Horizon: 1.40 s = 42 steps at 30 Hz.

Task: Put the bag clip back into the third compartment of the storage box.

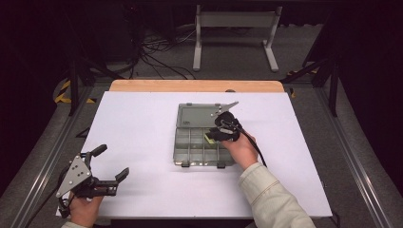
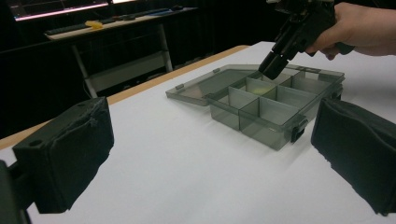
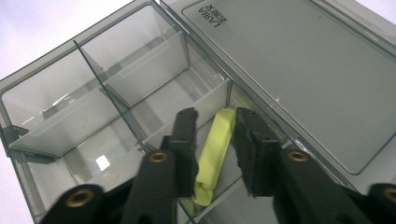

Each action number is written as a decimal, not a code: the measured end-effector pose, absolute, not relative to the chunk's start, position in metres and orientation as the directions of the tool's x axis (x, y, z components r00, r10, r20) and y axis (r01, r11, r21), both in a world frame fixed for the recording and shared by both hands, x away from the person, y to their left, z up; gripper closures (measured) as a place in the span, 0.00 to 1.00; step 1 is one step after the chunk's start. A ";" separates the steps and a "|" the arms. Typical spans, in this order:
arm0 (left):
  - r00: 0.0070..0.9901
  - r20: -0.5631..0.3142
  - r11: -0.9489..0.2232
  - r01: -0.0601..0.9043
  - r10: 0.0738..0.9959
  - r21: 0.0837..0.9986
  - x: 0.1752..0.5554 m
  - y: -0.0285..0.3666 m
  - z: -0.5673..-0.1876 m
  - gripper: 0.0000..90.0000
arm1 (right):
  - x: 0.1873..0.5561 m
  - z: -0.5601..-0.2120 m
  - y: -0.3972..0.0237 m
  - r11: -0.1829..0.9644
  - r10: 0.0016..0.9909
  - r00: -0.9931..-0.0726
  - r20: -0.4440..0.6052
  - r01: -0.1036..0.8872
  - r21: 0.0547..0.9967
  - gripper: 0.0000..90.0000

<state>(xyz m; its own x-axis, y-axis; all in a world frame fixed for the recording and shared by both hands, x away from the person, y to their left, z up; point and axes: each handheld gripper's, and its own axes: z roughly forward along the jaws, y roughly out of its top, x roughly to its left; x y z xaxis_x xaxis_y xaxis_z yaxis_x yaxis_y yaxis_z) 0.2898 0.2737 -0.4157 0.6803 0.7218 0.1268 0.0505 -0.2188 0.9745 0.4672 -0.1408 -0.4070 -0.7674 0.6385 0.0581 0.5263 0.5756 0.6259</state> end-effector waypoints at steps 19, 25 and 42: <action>0.683 0.125 -0.219 0.053 0.720 0.974 0.290 0.274 -0.416 0.00 | 0.444 -0.373 -0.144 0.541 0.624 -0.782 -0.007 0.425 0.726 0.17; 0.683 0.130 -0.221 0.047 0.719 0.974 0.290 0.273 -0.415 0.00 | 0.429 -0.360 -0.149 0.534 0.609 -0.793 -0.022 0.389 0.751 0.13; 0.686 0.120 -0.215 0.054 0.718 0.975 0.289 0.272 -0.414 0.00 | 0.383 -0.336 -0.178 0.491 0.608 -0.790 -0.081 0.293 0.820 0.04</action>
<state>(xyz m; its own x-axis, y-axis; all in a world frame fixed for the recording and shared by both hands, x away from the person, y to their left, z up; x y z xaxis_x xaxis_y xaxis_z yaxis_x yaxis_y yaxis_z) 0.2894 0.2722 -0.4142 0.6856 0.7180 0.1201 0.0539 -0.2146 0.9752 0.3827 -0.1779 -0.3360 -0.7902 0.6075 -0.0808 0.2933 0.4907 0.8205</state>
